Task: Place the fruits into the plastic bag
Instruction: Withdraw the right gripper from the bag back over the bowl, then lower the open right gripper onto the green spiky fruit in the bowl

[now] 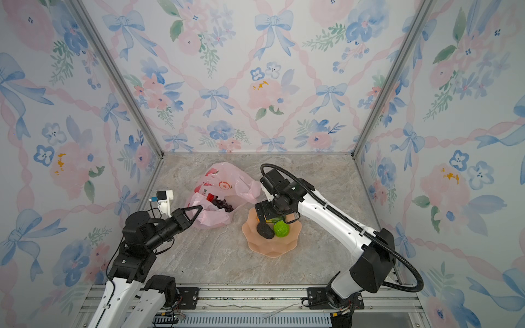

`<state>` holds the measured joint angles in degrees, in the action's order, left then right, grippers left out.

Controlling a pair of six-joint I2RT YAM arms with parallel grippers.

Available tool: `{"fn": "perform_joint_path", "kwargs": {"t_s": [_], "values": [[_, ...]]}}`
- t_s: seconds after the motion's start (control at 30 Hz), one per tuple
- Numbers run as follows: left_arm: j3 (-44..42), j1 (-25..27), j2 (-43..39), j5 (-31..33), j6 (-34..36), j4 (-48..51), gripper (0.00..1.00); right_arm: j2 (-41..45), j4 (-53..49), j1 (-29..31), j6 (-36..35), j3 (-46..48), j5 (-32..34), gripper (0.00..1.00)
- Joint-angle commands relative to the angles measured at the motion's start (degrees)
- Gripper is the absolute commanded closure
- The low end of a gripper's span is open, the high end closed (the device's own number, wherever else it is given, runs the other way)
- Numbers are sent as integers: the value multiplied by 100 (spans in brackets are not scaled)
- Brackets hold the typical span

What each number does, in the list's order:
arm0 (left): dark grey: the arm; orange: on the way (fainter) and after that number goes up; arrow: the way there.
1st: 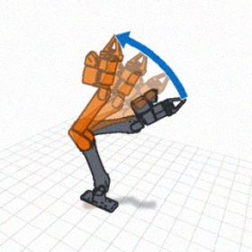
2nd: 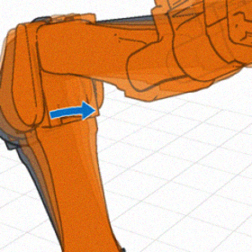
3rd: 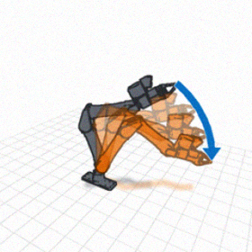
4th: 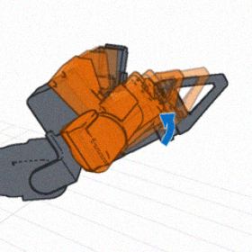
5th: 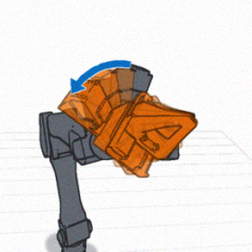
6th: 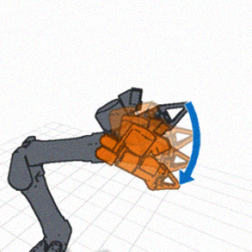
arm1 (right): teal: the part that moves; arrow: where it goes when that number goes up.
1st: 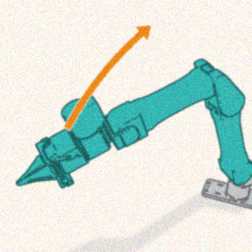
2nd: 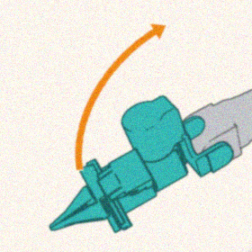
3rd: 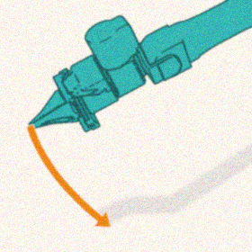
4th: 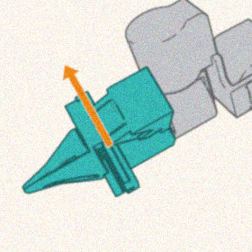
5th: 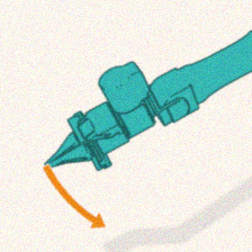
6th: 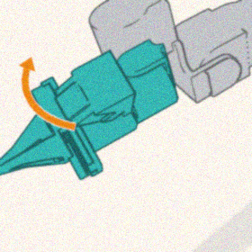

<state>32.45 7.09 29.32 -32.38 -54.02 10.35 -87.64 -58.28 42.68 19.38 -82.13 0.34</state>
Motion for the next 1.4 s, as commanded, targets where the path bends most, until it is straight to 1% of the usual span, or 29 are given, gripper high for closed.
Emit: {"fn": "perform_joint_path", "kwargs": {"t_s": [0.0,0.2,0.5,0.7,0.77,1.17,1.37], "values": [[-19,-32,21,-5,116,-165,100,56,-273,-77,-202,254,454,4],[-6,-30,16,-5,111,-160,100,-179,-322,-102,-360,496,702,4],[-37,-32,7,-4,102,-156,100,-572,-257,-102,-461,737,765,4],[-37,-32,16,-11,102,-154,100,-685,-138,-111,-509,871,781,4],[-38,-33,14,-14,102,-164,100,-897,-104,-125,-507,908,798,4],[-43,-32,12,-31,78,-160,100,-1237,110,-153,-528,1055,801,8],[-19,-33,30,-28,78,-161,100,-1340,230,-205,-540,1128,759,12]]}}
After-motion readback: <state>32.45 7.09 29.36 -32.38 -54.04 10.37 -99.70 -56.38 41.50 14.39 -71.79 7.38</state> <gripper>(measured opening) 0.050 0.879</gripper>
